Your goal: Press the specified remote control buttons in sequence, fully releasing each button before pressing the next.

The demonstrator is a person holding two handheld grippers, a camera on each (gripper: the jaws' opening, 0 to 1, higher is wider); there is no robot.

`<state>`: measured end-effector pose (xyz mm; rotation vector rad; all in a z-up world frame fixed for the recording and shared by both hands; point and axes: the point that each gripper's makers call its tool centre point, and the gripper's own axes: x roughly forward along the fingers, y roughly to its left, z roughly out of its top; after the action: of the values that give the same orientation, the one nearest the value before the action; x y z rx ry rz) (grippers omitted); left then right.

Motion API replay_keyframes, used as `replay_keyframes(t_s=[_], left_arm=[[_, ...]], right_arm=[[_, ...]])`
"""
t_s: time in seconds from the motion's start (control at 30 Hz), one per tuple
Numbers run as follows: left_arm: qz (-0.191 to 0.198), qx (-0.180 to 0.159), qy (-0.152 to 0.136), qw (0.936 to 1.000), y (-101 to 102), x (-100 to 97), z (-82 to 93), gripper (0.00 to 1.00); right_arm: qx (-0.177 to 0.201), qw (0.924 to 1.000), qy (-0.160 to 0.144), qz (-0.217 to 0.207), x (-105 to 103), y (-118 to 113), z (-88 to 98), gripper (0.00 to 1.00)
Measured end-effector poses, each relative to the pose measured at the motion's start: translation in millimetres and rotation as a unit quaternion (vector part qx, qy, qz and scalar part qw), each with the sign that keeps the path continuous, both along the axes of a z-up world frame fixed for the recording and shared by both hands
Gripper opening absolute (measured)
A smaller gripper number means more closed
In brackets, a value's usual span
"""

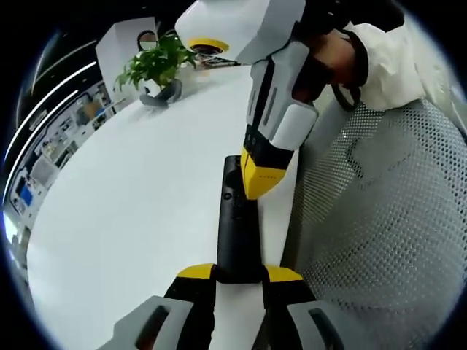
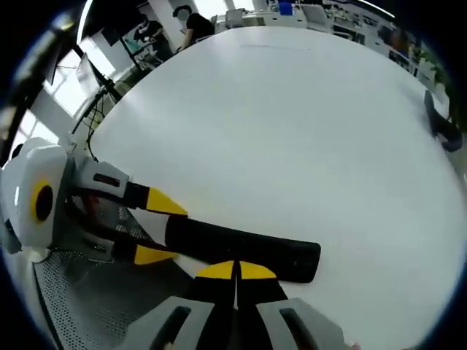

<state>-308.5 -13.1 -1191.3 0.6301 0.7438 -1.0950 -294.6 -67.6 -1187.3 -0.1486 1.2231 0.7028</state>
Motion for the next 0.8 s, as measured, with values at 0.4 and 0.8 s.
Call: replay_keyframes(t_s=[0.4, 0.8], left_arm=[[0.020, -0.036, 0.037, 0.9984, -0.5, 3.1, -2.0, 0.24], [-0.001, -0.055, 0.031, 0.9980, -13.6, 1.1, -1.5, 0.24]], right_arm=[[0.010, 0.9999, 0.007, -0.005, 1.6, 0.3, 1.6, 0.00], [0.067, 0.9950, 0.049, -0.056, 4.2, 1.9, 7.4, 0.00]])
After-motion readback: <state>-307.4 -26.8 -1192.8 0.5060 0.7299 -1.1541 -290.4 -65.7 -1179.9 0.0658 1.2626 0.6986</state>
